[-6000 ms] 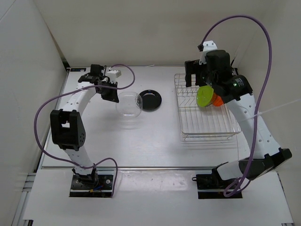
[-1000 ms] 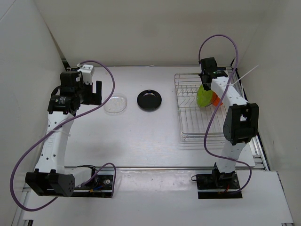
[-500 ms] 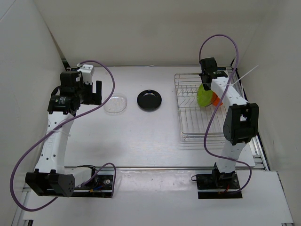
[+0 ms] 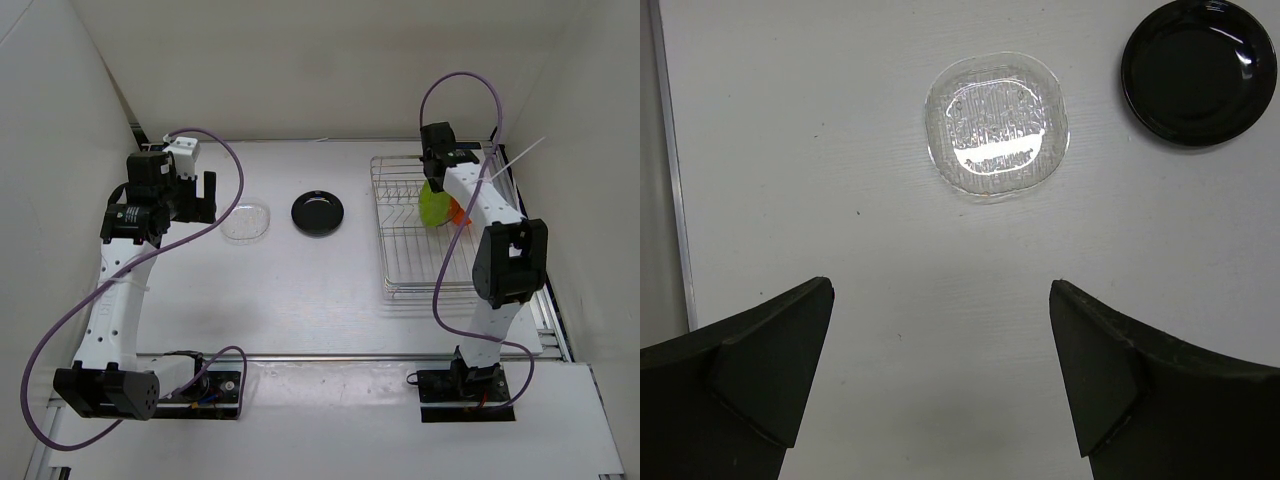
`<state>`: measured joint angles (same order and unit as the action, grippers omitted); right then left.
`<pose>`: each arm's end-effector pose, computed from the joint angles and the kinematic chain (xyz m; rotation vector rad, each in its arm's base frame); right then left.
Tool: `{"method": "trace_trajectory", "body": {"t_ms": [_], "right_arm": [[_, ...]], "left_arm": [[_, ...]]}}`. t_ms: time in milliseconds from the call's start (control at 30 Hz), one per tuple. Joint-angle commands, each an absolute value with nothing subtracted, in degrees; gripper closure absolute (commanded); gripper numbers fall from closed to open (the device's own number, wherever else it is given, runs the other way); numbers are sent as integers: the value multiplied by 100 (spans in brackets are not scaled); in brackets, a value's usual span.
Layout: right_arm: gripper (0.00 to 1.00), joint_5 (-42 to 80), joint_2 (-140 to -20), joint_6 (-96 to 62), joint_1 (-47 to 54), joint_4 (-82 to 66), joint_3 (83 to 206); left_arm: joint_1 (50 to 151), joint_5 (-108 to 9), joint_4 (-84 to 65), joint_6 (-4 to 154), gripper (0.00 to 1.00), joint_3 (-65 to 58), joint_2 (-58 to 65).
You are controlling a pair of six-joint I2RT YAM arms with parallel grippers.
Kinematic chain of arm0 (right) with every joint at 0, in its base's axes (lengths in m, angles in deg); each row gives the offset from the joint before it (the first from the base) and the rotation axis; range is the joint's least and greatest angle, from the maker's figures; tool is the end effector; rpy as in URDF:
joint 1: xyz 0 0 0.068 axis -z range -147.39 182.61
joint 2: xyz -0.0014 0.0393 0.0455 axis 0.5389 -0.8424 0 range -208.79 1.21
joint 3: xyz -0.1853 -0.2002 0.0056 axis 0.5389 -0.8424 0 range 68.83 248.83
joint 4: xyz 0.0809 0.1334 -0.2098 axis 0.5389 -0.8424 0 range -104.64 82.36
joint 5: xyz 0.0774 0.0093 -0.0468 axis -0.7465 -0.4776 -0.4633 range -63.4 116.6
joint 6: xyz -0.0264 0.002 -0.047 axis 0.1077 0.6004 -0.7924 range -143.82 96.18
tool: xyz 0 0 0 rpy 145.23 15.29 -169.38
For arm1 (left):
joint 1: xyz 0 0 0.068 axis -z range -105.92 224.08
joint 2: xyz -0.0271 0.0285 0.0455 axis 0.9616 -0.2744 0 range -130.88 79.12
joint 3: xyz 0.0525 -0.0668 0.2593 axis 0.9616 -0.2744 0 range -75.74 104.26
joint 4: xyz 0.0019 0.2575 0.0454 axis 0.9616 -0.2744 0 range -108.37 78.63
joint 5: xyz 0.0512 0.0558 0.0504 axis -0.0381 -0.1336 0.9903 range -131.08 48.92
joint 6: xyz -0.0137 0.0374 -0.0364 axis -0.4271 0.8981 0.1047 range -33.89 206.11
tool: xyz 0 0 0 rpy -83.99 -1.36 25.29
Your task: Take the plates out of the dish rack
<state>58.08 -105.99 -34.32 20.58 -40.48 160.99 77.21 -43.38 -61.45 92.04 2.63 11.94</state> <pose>0.4149 0.0693 0.2827 -0.2070 2.3318 -0.6440 0.2312 -0.0141 0.3944 0.1994 2.2402 -0.0187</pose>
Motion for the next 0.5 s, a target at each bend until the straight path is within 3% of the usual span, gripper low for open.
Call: {"method": "trace_trajectory", "body": {"t_ms": [0,467], "right_arm": [[99,6201,-10435,-3340,1882,-4377,16437],[99,7080,-10206,-3735,1758,-4429,16683]], "left_arm": [[7742,-4345,-6041,9147,0,354,1338],[7742,-4398,-6094,9147,0,512,1232]]}}
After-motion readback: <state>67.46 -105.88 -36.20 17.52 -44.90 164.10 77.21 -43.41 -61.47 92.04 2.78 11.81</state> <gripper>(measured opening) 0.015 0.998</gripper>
